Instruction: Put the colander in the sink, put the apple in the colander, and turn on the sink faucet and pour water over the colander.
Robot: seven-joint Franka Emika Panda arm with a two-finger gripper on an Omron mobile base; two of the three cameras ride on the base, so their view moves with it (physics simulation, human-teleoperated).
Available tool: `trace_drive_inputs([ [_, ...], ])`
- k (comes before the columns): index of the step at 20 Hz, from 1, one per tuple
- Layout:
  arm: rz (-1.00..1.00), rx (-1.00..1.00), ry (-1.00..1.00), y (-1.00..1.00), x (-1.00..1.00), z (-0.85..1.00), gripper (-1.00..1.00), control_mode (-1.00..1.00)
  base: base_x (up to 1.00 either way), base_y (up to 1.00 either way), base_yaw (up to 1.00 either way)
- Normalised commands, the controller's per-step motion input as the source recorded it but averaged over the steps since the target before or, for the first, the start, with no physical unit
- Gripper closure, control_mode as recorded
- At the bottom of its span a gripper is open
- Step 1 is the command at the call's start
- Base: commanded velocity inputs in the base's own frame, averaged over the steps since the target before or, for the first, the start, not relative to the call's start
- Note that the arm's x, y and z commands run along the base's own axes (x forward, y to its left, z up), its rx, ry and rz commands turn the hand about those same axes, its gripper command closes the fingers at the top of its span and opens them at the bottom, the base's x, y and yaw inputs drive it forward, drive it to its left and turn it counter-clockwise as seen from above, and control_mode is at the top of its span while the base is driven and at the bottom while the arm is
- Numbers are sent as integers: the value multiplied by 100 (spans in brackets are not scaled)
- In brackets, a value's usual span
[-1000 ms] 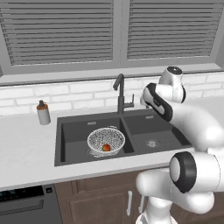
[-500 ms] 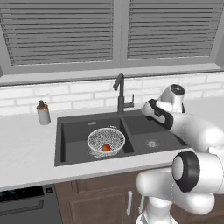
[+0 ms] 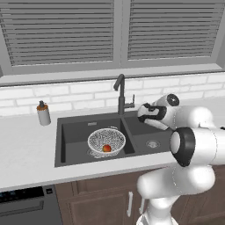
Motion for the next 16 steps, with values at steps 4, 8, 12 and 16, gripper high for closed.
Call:
trace_drive_inputs([
  [4,0,0,-20,0,69,-1,-100,-100,0,0,0],
  [8,0,1,-24,-1,58,0,-100,-100,0,0,0],
  [12,0,0,-15,-16,30,-1,-100,-100,0,0,0],
  [16,0,0,-5,-23,10,-17,-100,-100,0,0,0],
])
